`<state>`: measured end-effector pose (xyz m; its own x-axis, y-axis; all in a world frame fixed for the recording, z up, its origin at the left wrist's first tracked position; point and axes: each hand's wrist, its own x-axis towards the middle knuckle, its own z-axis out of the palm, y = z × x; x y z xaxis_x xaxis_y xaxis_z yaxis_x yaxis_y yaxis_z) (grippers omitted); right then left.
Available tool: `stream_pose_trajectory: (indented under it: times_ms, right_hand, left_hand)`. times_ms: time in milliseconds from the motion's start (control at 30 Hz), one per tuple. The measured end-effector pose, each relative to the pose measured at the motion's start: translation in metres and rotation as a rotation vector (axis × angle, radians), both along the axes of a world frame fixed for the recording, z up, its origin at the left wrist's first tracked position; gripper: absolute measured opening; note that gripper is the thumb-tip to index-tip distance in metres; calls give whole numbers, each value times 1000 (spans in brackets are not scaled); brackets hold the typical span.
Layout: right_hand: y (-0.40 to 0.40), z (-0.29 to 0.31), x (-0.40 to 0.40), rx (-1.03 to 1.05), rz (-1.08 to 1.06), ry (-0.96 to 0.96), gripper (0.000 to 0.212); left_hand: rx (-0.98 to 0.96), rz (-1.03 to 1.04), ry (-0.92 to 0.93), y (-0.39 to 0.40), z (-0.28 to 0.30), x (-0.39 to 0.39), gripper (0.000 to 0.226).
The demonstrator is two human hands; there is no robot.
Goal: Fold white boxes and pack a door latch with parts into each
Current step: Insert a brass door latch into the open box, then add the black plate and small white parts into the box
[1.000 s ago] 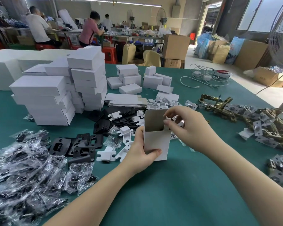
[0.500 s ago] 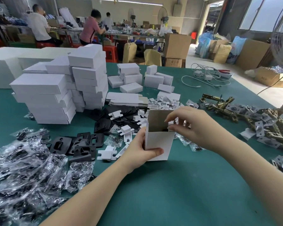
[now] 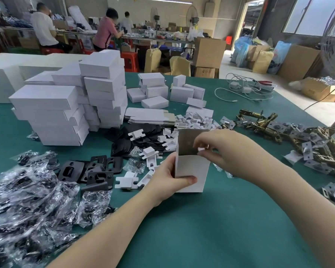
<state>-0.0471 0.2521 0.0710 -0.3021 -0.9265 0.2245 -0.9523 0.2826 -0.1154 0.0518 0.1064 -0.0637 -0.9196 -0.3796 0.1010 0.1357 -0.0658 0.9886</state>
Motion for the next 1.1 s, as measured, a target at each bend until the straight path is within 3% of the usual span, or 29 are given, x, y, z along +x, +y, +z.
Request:
stream_pose_trajectory:
  times_ms: [100,167,300,367,400,467,533,600,700,933,1033,1100]
  right_hand:
    - [15,-14,3,-98,2,144,9]
    - [21,-34,5,-236,-30,123,13]
    - [16,-71,19,-506,-117,-418,83]
    - [8,-87,20,-524,-145,-657,100]
    - [5,-93,18,-509,-150,-755,98]
    - [-2,-103,12,-472,-147,-822,73]
    - [-8,-110,6,-471,-144,-808,54]
    - [-14,-112,5,-513,-145,-816,53]
    - [-23,-115,4,-562,-175,-832,54]
    - [-24,-129,6,-579,-177,-892,49]
    - [-24,-129,6,-578,-180,-903,48]
    - [-24,-130,4,-575,-182,-899,47]
  left_hand:
    - [-96,35,-28,4,2,0,53]
    - [-179,24,-69,4,12,3,56]
    - [-262,-80,-128,-21,61,15,67]
    - [-480,71,-221,-51,90,29,43]
    - [-656,161,-298,-69,101,38,27]
    - [-957,229,-530,-103,109,54,11]
    - [-1137,140,-835,-131,101,62,27]
    - [-1244,10,-1023,-143,89,64,52]
    - [-1257,-62,-993,-155,73,65,73]
    - [-1304,-96,-939,-186,65,67,45]
    - [-1242,-124,-957,-186,63,66,46]
    - [-1308,-116,-950,-184,60,63,51]
